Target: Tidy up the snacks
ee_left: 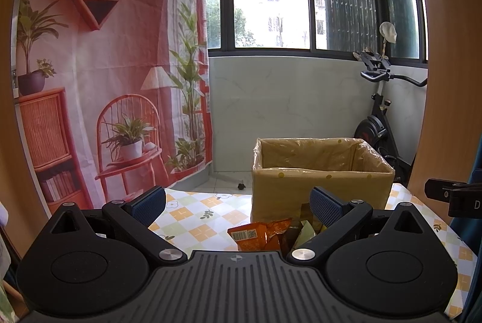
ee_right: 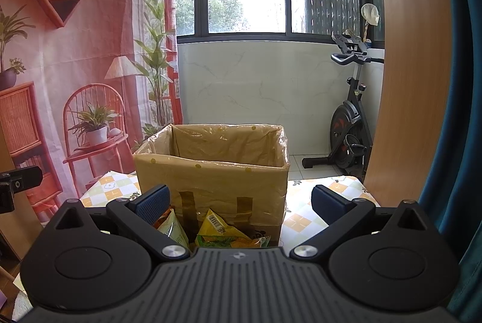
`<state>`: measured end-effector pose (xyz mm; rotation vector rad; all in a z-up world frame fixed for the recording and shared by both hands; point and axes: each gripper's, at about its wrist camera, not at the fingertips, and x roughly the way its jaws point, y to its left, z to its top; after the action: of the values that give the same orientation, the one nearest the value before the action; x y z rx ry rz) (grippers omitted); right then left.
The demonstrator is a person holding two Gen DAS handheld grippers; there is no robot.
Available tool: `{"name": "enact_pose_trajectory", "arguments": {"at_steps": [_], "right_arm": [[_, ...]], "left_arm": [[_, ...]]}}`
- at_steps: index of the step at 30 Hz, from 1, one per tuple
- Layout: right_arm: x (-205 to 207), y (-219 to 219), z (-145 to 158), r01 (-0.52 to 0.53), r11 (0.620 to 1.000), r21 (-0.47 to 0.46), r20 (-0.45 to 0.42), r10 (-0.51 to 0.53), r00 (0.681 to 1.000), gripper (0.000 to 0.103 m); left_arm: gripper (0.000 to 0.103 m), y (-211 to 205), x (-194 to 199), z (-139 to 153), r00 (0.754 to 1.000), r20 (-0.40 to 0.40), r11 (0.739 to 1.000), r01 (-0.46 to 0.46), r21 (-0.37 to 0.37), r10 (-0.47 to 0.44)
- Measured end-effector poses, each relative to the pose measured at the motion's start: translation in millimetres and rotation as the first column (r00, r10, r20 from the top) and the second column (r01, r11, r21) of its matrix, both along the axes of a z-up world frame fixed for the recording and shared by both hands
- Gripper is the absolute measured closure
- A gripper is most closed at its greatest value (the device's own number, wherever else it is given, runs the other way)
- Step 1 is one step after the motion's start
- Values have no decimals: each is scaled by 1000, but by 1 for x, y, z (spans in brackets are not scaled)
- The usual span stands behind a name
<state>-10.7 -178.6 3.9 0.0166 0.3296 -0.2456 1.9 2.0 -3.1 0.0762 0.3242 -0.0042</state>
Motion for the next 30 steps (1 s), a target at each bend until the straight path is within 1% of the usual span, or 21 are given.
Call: {"name": "enact_pose_trajectory", "arguments": {"at_steps": [9,12,16,18,21,25,27,30], "right_arm": [[1,0,-3,-2,1000,-3,-6,2,1000,1],[5,0,-2,-6,1000,0,-8,6,1000,1],[15,-1,5,-7,998,-56,28,8,1000,1],[24,-4,8,-5,997,-75,42,9,999,1],[40,-10,9,-29,998,-63,58,33,998,1],[62,-14,-3,-53,996,-66,55,57,997,2],[72,-16,-14,-61,996,-63,41,64,997,4],[83,-21,-37,-80,996,-41,3,80,997,7]], "left_arm": [[0,5,5,-1,1000,-24,1000,-2,-16,2],[0,10,12,3,1000,-1,1000,-22,-6,22],[0,19,27,9,997,36,997,-70,35,68],[0,25,37,10,996,46,996,-83,36,81],[0,31,52,7,996,38,996,-82,21,81],[1,34,72,-10,999,0,999,-43,12,43],[1,36,80,-27,1000,-24,1000,-16,-12,15],[1,39,90,-56,995,-93,998,30,-50,-34]]}}
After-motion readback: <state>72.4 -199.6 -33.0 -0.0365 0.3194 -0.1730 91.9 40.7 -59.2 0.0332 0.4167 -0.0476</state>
